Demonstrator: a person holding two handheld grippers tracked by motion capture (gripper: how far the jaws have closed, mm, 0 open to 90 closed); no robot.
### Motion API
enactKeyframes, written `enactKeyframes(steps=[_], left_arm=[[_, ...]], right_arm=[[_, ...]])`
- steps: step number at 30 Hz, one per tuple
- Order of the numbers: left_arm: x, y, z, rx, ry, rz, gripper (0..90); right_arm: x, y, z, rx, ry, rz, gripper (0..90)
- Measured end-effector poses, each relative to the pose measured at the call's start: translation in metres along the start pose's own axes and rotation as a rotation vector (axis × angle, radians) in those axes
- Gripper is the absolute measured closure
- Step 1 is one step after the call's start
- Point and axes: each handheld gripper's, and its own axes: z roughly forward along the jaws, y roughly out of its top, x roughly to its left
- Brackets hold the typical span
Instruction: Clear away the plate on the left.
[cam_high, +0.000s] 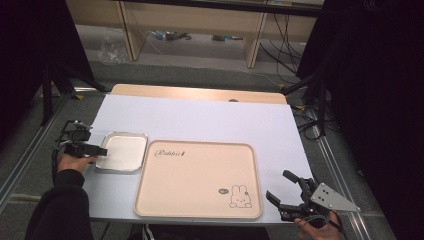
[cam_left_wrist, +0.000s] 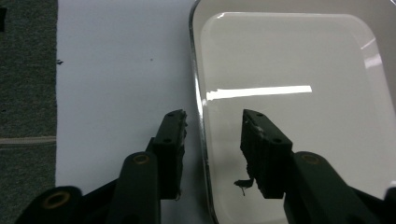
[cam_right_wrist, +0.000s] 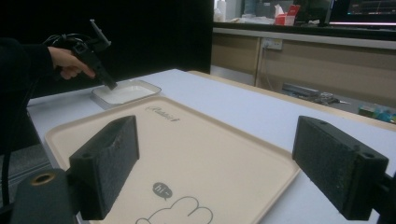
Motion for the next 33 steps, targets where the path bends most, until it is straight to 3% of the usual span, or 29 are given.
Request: enactKeyframes(steps=[1,2,4,6,7,9,10,11,12,13,15,16,17,18,19,20,21,22,24,27,30,33], left_arm=[[0.002,0.001,0.0,0.002,0.0,-0.015,64.0],[0.003,0.001,0.001,0.009,0.003,-0.025,65.9],[0.004,0.002,0.002,0.011,0.016,-0.021,68.4],[0.007,0.003,0.004,0.007,0.0,-0.042,70.5],[0.008,0.003,0.005,0.006,-0.013,-0.053,71.3],[0.008,0.004,0.006,0.001,-0.021,-0.05,73.1],[0.007,0.005,0.007,-0.004,-0.024,-0.044,78.7],[0.006,0.006,0.007,0.004,-0.027,-0.039,80.6],[0.006,0.007,0.007,0.013,-0.031,-0.038,82.3],[0.006,0.008,0.007,0.02,-0.034,-0.036,83.1],[0.006,0.01,0.008,0.023,-0.035,-0.044,84.0],[0.006,0.01,0.008,0.027,-0.038,-0.047,84.4],[0.007,0.01,0.008,0.022,-0.044,-0.058,84.4],[0.008,0.009,0.008,0.019,-0.057,-0.061,84.8],[0.01,0.008,0.009,0.006,-0.072,-0.073,85.2],[0.012,0.007,0.009,-0.003,-0.088,-0.083,85.8],[0.013,0.006,0.009,-0.01,-0.101,-0.096,86.3],[0.014,0.005,0.01,-0.019,-0.111,-0.106,86.6],[0.017,0.003,0.01,-0.038,-0.137,-0.131,87.5],[0.02,0.001,0.011,-0.059,-0.163,-0.149,87.9],[0.02,0.001,0.008,-0.098,-0.162,-0.158,88.1],[0.02,0.001,0.004,-0.119,-0.137,-0.143,88.3]], right_arm=[[-0.001,0.0,0.0,-0.014,0.0,-0.02,15.5],[0.0,0.0,0.0,-0.005,0.001,0.001,15.5],[-0.001,0.0,-0.001,0.021,0.012,-0.003,15.6],[-0.002,0.0,0.001,-0.008,0.012,-0.029,15.6],[-0.001,0.0,0.001,-0.008,0.023,-0.007,15.6],[-0.001,-0.001,0.002,-0.01,0.022,0.002,15.6],[-0.002,-0.001,0.002,-0.008,0.024,-0.015,15.6],[-0.001,0.0,0.0,-0.009,0.002,-0.016,15.6],[0.0,0.0,0.0,-0.003,0.002,0.002,15.6],[-0.001,0.0,0.001,-0.016,-0.006,-0.017,15.6],[0.004,-0.001,-0.001,0.037,0.035,0.065,15.6],[0.004,-0.001,0.0,0.016,0.028,0.057,15.6],[0.004,-0.001,0.0,0.016,0.028,0.057,15.6],[0.0,0.0,0.0,0.004,0.006,0.006,15.7],[0.0,-0.001,0.001,-0.012,-0.003,0.007,15.6],[0.0,-0.001,0.001,-0.005,0.026,0.023,15.7],[0.001,-0.002,0.002,-0.011,0.025,0.028,15.7],[-0.001,-0.001,0.0,-0.007,0.001,-0.008,15.7],[0.0,0.0,0.0,-0.003,-0.001,0.008,15.7],[-0.003,0.0,0.001,-0.022,-0.006,-0.037,15.8],[-0.003,0.0,0.002,-0.008,0.021,-0.02,15.8],[-0.001,0.0,0.001,-0.013,-0.001,-0.007,15.8]])
